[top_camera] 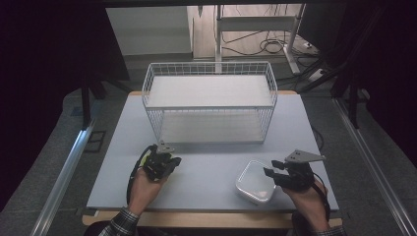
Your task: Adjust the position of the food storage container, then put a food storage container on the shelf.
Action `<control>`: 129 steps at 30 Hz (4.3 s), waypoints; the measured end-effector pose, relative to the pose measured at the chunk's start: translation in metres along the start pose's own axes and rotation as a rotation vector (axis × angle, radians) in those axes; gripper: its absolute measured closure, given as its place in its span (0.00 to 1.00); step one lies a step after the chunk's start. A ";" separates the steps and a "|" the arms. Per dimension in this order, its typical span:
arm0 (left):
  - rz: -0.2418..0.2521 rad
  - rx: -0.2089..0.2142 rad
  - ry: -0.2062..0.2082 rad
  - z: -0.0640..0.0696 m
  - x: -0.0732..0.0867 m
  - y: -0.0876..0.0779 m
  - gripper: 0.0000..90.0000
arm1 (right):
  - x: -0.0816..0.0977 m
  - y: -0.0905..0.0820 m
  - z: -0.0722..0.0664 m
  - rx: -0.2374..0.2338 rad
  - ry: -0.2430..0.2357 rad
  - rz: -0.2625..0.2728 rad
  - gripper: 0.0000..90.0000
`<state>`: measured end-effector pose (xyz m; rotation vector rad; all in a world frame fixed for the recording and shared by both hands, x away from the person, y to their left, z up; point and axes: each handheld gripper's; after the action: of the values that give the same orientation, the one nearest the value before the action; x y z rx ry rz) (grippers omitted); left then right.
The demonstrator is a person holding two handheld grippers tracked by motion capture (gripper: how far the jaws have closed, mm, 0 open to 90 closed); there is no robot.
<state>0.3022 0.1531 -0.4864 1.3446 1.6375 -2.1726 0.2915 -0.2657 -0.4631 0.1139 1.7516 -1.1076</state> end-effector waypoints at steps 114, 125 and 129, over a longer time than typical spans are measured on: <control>0.063 0.123 0.090 0.023 0.024 -0.010 0.30 | -0.017 0.057 -0.034 -0.151 -0.057 -0.033 0.48; 0.112 0.182 0.107 0.024 0.026 -0.007 0.06 | -0.016 0.059 -0.033 -0.168 -0.052 0.016 0.23; 0.144 0.181 0.125 0.024 0.025 -0.005 0.06 | -0.017 0.062 -0.036 -0.166 -0.048 0.007 0.14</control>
<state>0.2705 0.1451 -0.4997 1.6222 1.3600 -2.2369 0.3083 -0.1976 -0.4860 -0.0084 1.7909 -0.9483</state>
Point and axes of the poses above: each handheld gripper's, and its own axes: y roughly forward along the jaws, x roughly out of its underside, z roughly to its right, and after that the axes turned 2 degrees about -x, right-handed
